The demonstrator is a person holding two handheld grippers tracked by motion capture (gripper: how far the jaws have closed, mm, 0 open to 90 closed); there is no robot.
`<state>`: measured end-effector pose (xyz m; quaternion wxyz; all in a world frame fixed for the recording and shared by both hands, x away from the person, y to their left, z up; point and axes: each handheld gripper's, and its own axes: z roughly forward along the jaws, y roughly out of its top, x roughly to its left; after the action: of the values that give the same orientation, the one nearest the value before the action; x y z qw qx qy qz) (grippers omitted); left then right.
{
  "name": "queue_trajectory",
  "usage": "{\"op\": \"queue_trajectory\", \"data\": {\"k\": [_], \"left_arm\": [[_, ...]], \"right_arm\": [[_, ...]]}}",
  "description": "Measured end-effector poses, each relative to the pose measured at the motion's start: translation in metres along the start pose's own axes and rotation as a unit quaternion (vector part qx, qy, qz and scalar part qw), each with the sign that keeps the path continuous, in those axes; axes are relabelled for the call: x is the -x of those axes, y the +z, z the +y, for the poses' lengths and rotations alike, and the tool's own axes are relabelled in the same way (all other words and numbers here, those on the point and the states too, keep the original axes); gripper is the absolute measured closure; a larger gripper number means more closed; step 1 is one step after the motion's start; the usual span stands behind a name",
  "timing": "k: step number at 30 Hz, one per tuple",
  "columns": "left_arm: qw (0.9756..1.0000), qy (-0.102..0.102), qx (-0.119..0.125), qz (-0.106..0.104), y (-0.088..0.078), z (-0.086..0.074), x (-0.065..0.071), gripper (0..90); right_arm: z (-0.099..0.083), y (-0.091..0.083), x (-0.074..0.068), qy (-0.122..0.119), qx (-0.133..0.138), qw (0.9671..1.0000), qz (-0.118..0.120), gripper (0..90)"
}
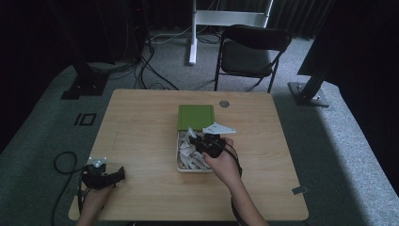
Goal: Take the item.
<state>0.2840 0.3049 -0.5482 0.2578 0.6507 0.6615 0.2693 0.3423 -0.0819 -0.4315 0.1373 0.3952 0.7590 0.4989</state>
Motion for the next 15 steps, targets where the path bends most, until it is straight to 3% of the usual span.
{"op": "queue_trajectory", "data": {"k": [15], "left_arm": [[1.0,0.0,-0.001,0.0,0.0,0.0,0.0,1.4]], "right_arm": [[0.008,-0.037,0.022,0.005,0.033,0.9992,-0.022,81.6]]}}
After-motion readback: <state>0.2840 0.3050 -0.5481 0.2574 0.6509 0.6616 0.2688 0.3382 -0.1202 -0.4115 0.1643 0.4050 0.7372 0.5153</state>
